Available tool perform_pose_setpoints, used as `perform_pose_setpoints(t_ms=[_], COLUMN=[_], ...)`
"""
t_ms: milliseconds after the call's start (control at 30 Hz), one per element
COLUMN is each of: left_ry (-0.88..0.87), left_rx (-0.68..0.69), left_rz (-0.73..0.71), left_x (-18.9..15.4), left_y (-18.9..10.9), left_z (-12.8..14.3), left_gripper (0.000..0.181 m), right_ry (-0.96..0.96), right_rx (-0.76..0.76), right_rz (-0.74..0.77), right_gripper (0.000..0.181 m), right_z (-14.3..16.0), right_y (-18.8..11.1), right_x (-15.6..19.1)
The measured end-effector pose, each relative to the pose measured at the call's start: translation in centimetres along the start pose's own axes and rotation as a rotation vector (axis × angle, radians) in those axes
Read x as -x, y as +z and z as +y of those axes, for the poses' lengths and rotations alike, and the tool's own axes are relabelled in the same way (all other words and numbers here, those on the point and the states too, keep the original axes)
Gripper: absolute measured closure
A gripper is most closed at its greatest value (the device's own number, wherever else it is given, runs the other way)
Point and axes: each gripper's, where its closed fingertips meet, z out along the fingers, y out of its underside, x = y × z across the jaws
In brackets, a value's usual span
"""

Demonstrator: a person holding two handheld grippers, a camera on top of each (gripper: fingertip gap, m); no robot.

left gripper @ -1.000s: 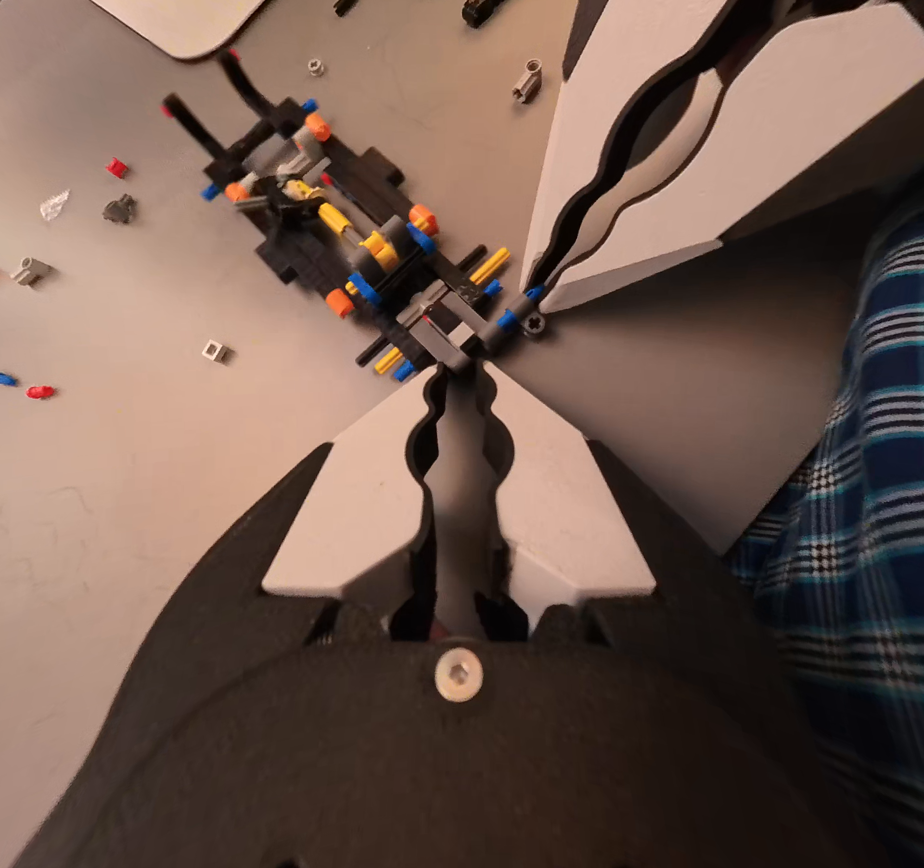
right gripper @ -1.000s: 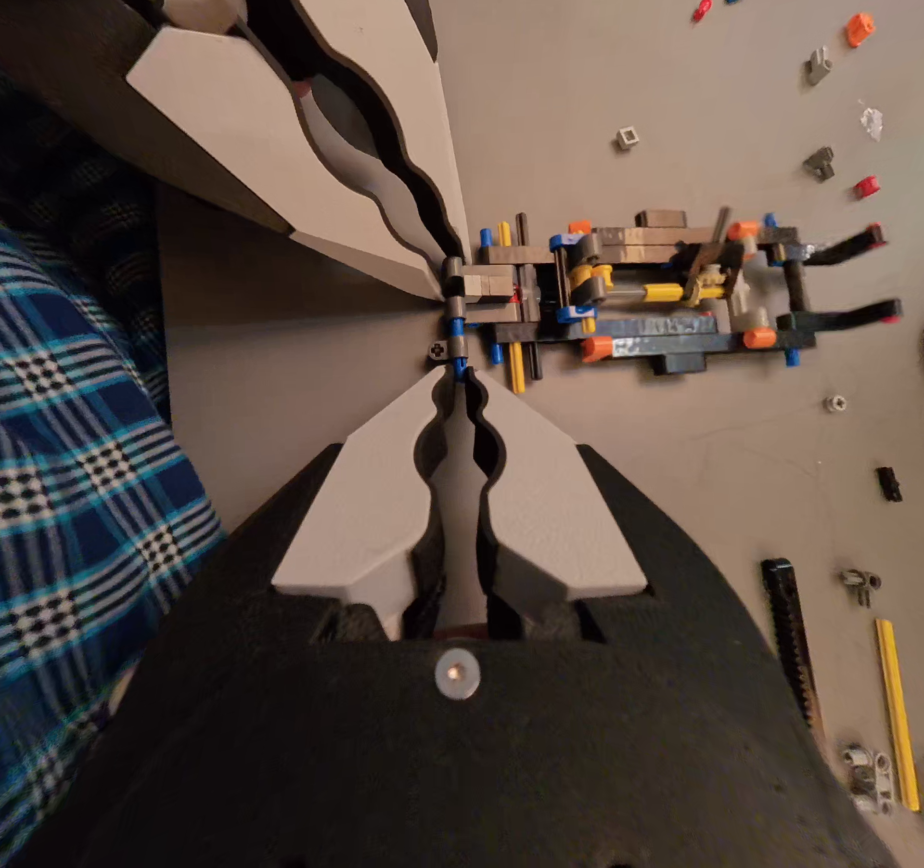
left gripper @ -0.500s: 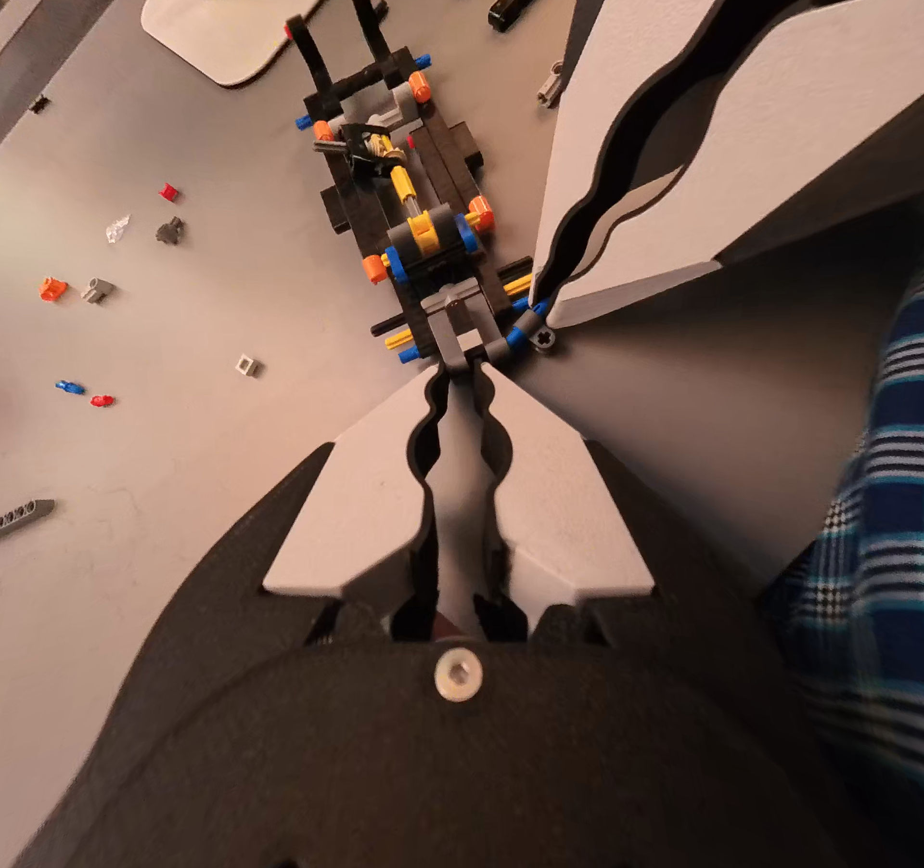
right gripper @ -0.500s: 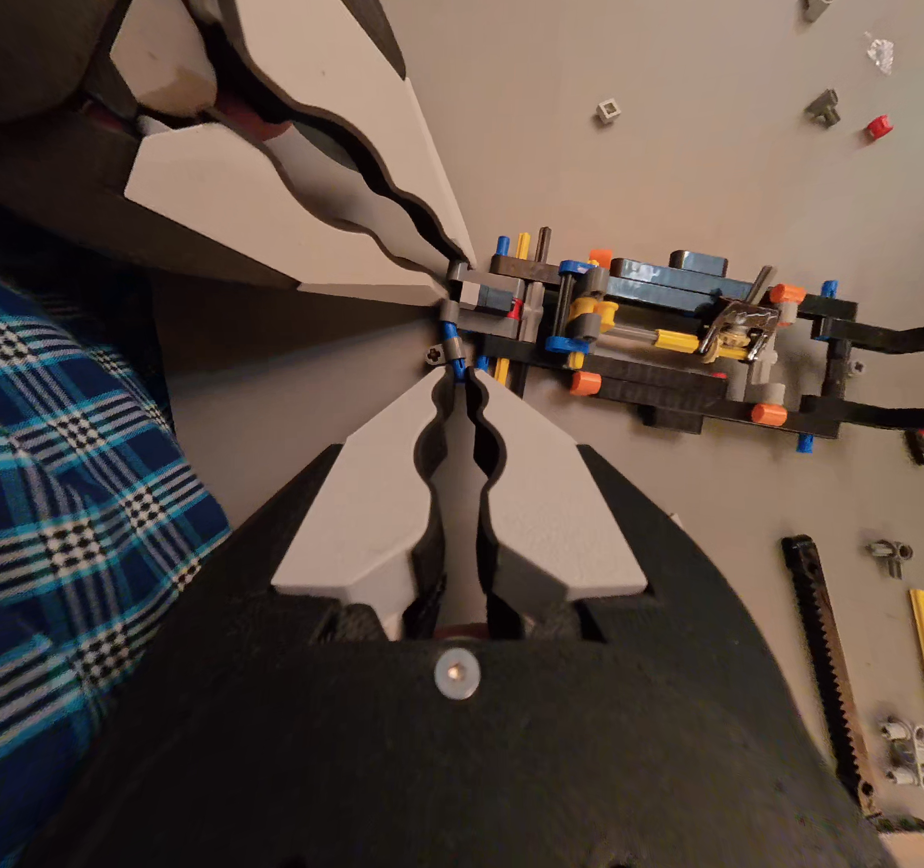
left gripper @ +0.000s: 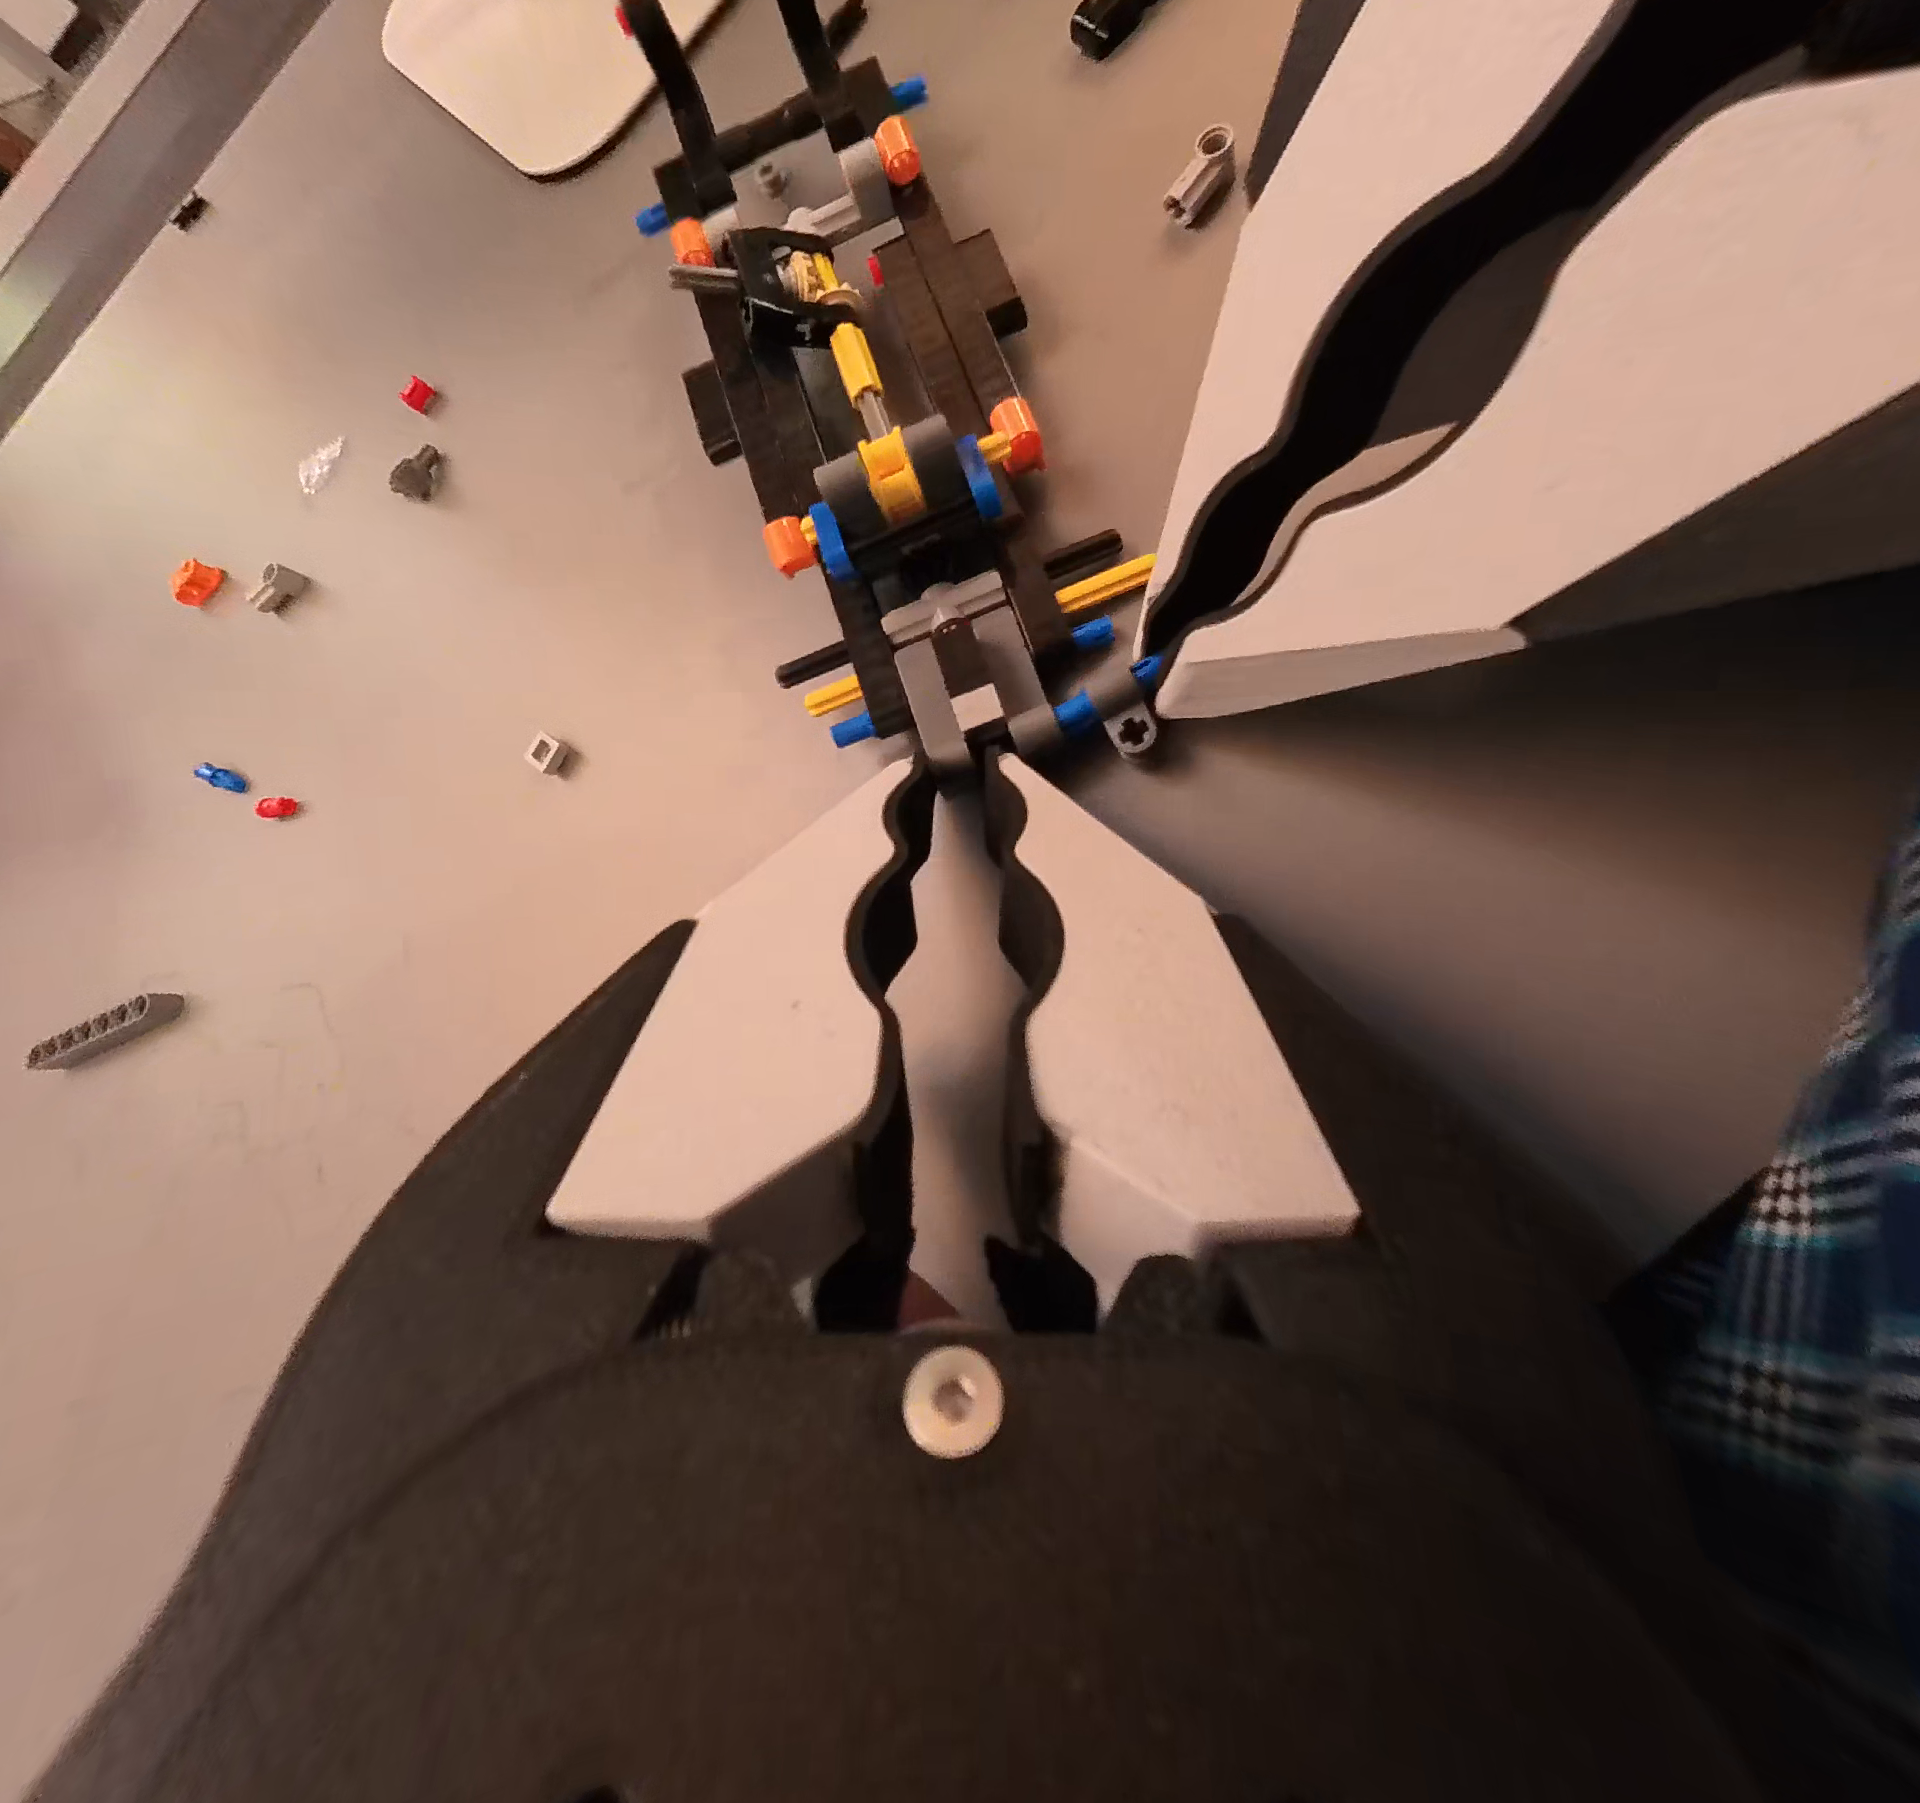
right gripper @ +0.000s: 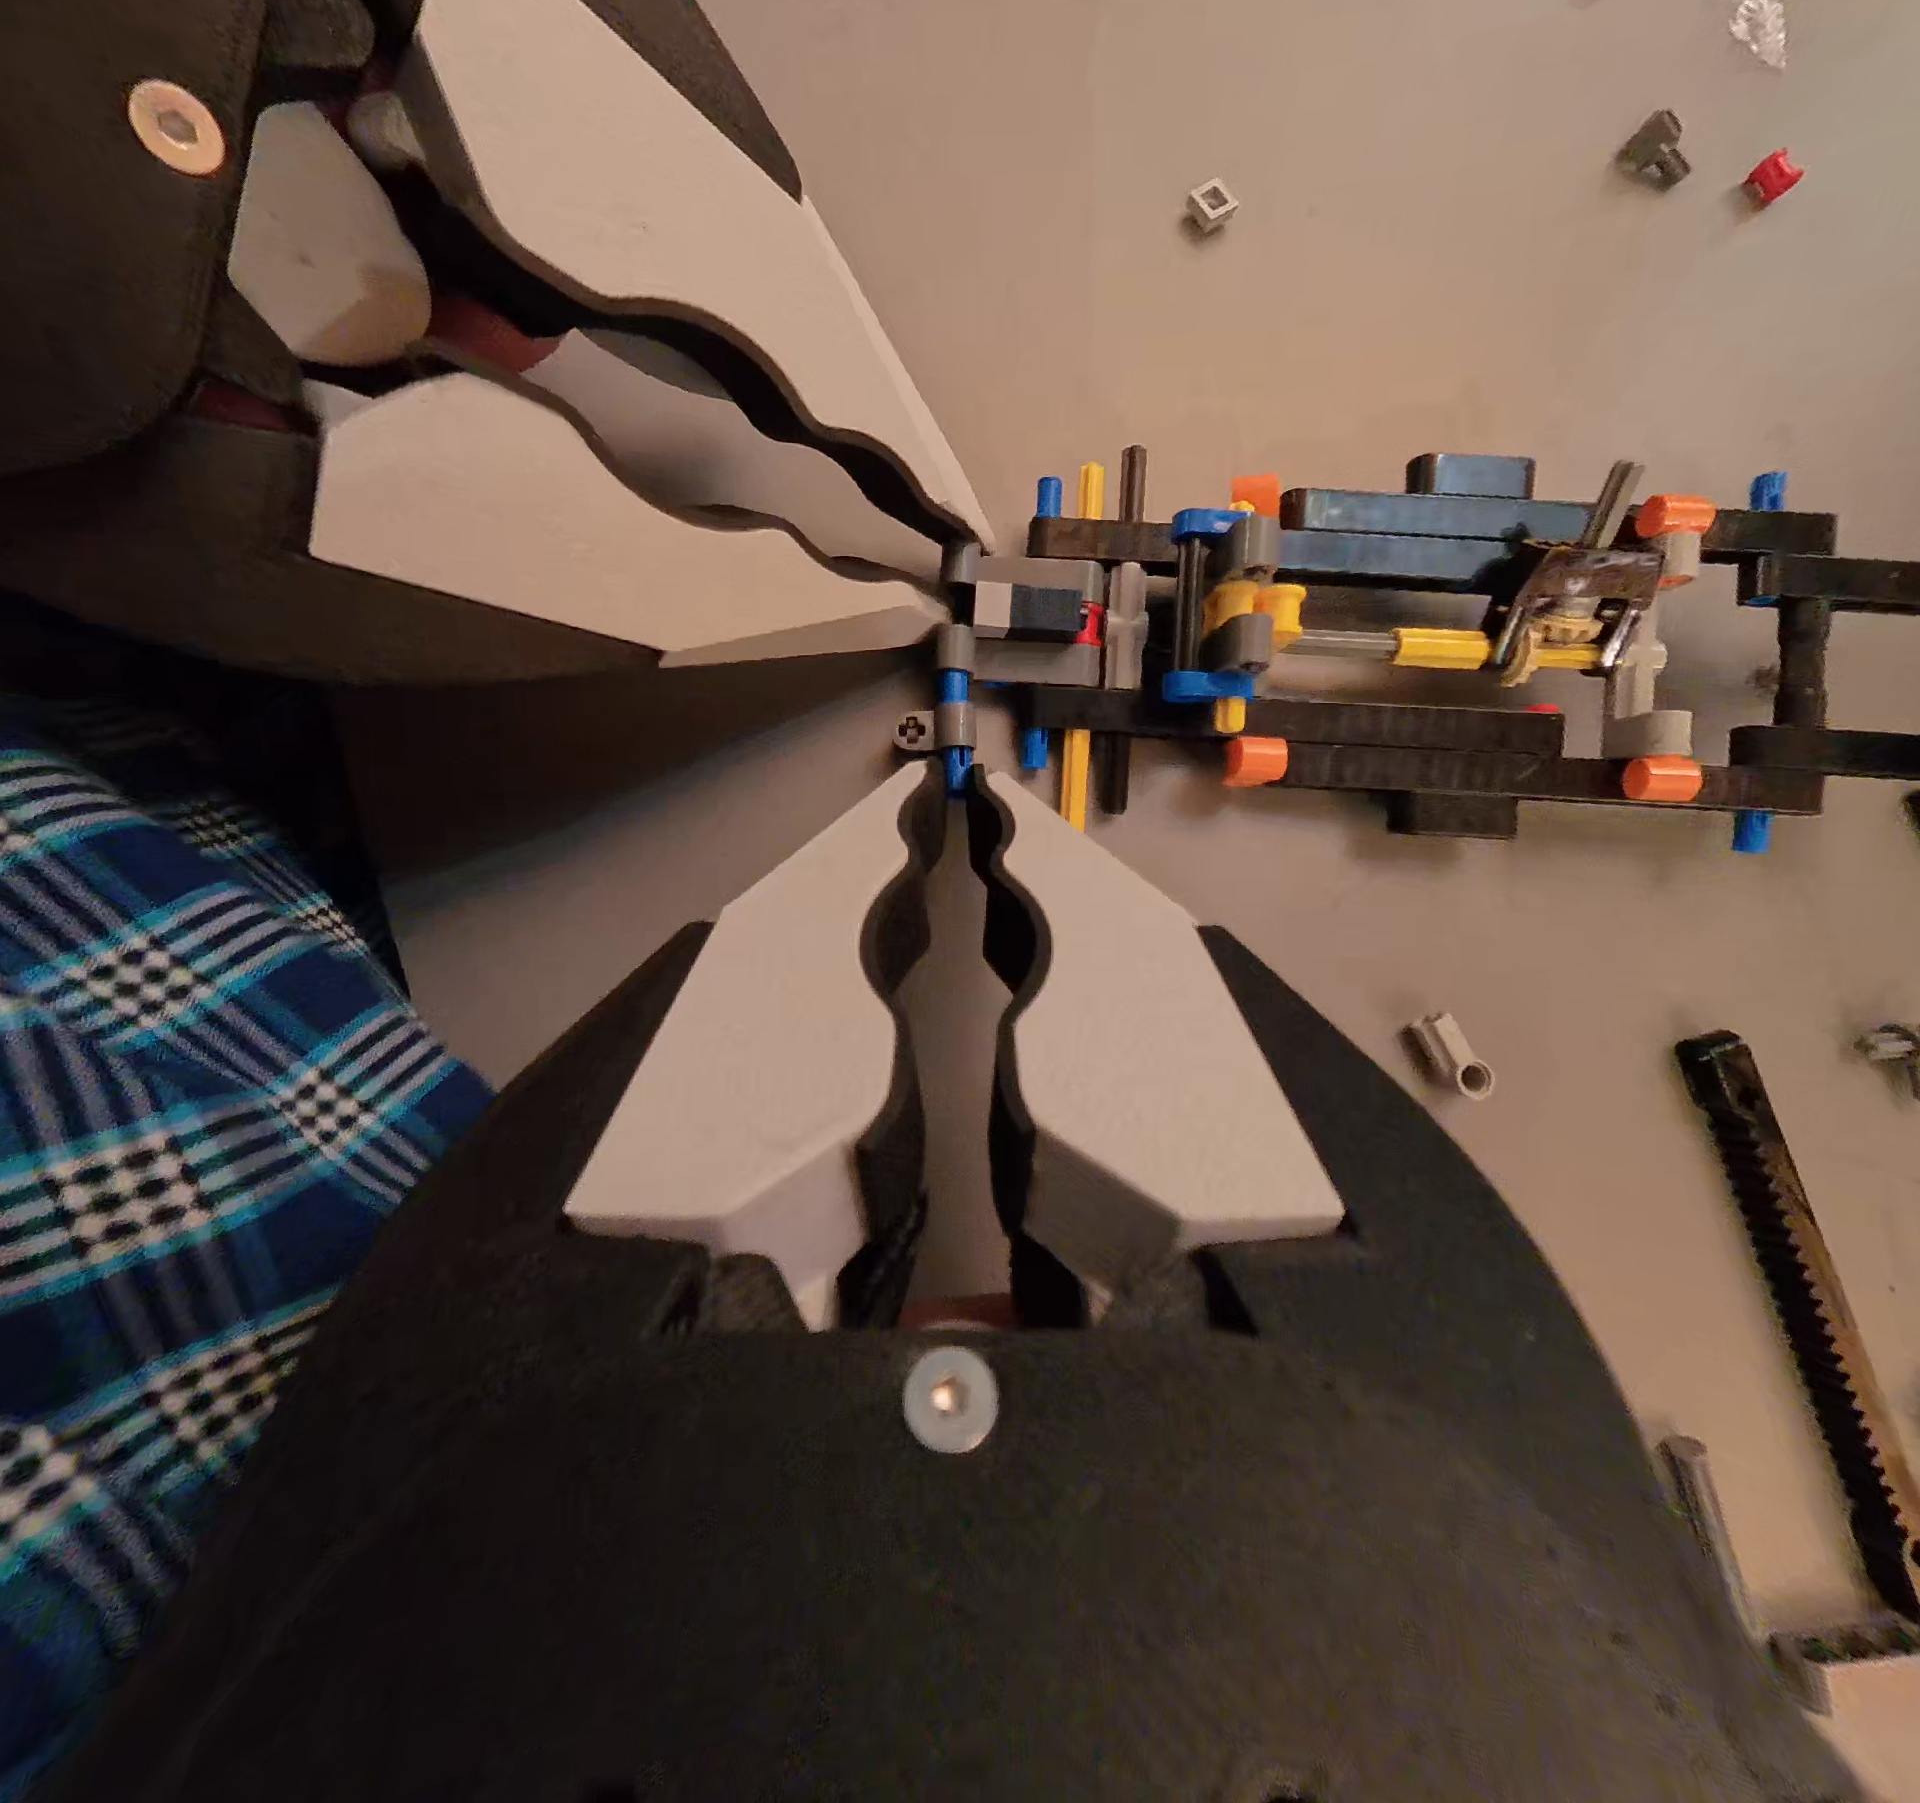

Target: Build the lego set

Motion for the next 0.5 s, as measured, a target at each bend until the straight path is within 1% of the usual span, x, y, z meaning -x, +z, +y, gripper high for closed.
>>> perform_pose_setpoints(t_ms=[33, 233, 500], left_ry=[0.001, -0.011, -0.111], left_rx=[0.001, 0.010, 0.027], left_rz=[-0.003, -0.022, 0.005], left_x=[0.03, 0.17, 0.23], left_y=[0.01, 0.06, 0.18], left_z=[0.01, 0.04, 0.12], left_gripper=[0.174, 0.174, 0.174], right_ry=[0.005, 0.022, 0.035], right_rx=[-0.001, -0.006, -0.027], right_rz=[0.002, 0.018, 0.011], right_gripper=[0.181, 0.181, 0.181], right_z=[-0.03, -0.18, -0.44], right_y=[0.04, 0.20, 0.52], right_x=[0.00, 0.10, 0.39])
